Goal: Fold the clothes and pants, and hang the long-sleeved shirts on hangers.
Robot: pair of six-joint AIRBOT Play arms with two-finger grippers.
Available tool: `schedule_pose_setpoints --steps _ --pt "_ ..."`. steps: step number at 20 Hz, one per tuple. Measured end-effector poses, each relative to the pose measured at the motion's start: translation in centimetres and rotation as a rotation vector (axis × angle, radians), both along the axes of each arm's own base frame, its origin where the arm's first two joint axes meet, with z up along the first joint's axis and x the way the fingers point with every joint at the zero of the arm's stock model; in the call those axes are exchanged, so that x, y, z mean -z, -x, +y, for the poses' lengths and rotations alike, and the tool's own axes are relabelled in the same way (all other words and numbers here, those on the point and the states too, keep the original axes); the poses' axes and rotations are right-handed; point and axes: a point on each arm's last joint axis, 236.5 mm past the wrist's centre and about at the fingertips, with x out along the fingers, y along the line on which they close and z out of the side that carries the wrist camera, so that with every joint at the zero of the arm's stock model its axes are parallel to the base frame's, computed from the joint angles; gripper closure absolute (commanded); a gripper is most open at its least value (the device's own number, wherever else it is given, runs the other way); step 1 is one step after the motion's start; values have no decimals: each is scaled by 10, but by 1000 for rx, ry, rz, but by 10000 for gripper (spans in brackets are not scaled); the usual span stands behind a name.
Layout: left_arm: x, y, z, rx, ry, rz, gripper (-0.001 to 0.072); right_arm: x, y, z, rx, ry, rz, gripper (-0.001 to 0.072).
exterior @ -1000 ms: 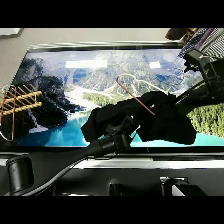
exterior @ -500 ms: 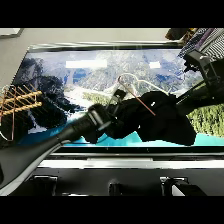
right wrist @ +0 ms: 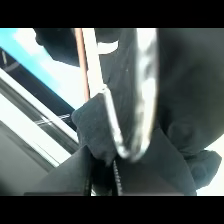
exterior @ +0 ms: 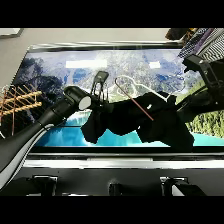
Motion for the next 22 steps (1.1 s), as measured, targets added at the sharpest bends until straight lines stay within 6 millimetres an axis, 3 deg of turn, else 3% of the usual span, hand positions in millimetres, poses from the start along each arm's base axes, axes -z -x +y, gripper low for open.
schedule_pose_setpoints --steps 5,12,17,22 --pt "-10 -20 12 -49 46 -17 683 -7 20 3 -40 0 9 670" --pt "-32 -41 10 -80 121 -67 683 -12 33 12 -85 -29 18 670" --pt "-50 -58 15 -107 160 -117 683 -10 30 14 -105 -35 21 671" --pt "-63 -69 17 -122 187 -155 683 2 15 14 -99 -43 53 671"
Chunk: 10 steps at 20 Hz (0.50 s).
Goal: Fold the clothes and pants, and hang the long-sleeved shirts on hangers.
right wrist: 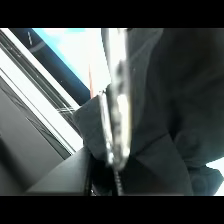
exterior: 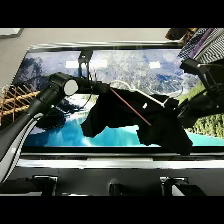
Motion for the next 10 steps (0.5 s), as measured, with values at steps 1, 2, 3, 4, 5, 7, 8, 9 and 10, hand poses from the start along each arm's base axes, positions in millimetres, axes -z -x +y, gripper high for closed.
schedule_pose_setpoints --steps 1,2,3,4,5,7,8,9,10 --pt "-2 -1 0 -1 4 -6 683 2 -3 0 2 -1 6 671" --pt "-3 -3 -1 -3 9 -13 683 5 -5 0 1 -1 15 671" --pt "-5 -4 -1 -4 14 -20 684 7 -6 -1 1 -1 22 671" --pt "-6 -5 -1 -5 18 -25 683 9 -8 -1 3 2 27 671" --pt "-7 -6 -2 -5 19 -29 683 11 -10 -2 5 4 33 671" --pt "-10 -8 -3 -7 27 -41 683 14 -12 -3 7 7 41 671" --pt "-11 -9 -3 -7 29 -44 683 16 -14 -4 6 10 43 671" --pt "-13 -10 -4 -7 34 -51 684 18 -16 -5 8 13 47 671" --pt "-16 -11 -4 -8 39 -59 683 21 -18 -6 9 17 52 671"
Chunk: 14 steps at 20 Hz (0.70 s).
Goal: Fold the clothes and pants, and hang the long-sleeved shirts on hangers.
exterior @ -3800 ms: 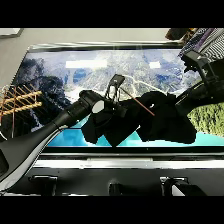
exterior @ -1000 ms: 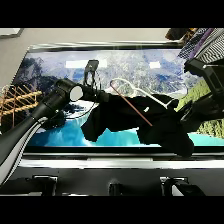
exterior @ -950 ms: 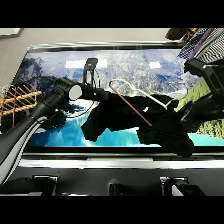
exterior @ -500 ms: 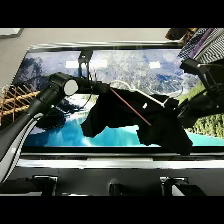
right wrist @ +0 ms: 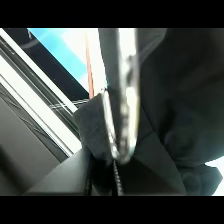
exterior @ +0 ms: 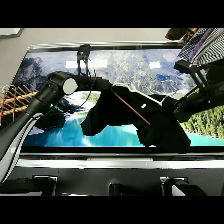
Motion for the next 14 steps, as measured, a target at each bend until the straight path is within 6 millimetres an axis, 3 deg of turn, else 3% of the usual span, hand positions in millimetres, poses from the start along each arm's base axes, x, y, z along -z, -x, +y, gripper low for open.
schedule_pose_setpoints --steps 6,14 --pt "-18 -4 -4 5 21 -40 683 21 -12 7 -33 33 42 671" --pt "-31 2 -2 40 -4 -69 683 50 -53 10 38 188 -23 671"
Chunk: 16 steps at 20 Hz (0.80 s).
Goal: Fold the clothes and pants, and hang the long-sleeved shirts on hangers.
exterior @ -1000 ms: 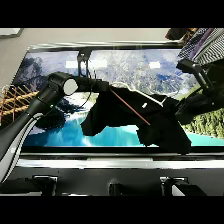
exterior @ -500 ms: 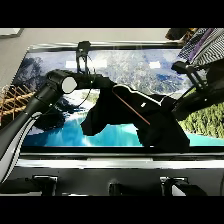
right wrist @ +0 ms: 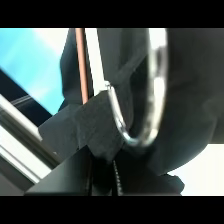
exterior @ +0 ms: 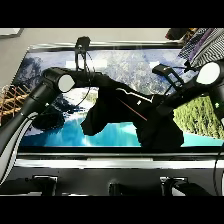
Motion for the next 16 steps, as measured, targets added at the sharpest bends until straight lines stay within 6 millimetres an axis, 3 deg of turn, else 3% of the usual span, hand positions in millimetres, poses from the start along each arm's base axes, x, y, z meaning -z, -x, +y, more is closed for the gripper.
schedule_pose_setpoints --steps 4,8,10,13,16 --pt "-19 14 -1 22 5 -19 682 12 -11 4 45 -4 19 671" --pt "-34 44 -16 82 0 -17 681 18 -27 20 78 -69 4 671" --pt "-24 66 -30 130 -23 17 682 13 -37 28 89 -108 -26 671" --pt "8 100 -51 201 -61 85 681 -2 -43 36 86 -148 -58 671" --pt "32 118 -63 217 -63 129 678 -21 -37 38 70 -163 -73 671"
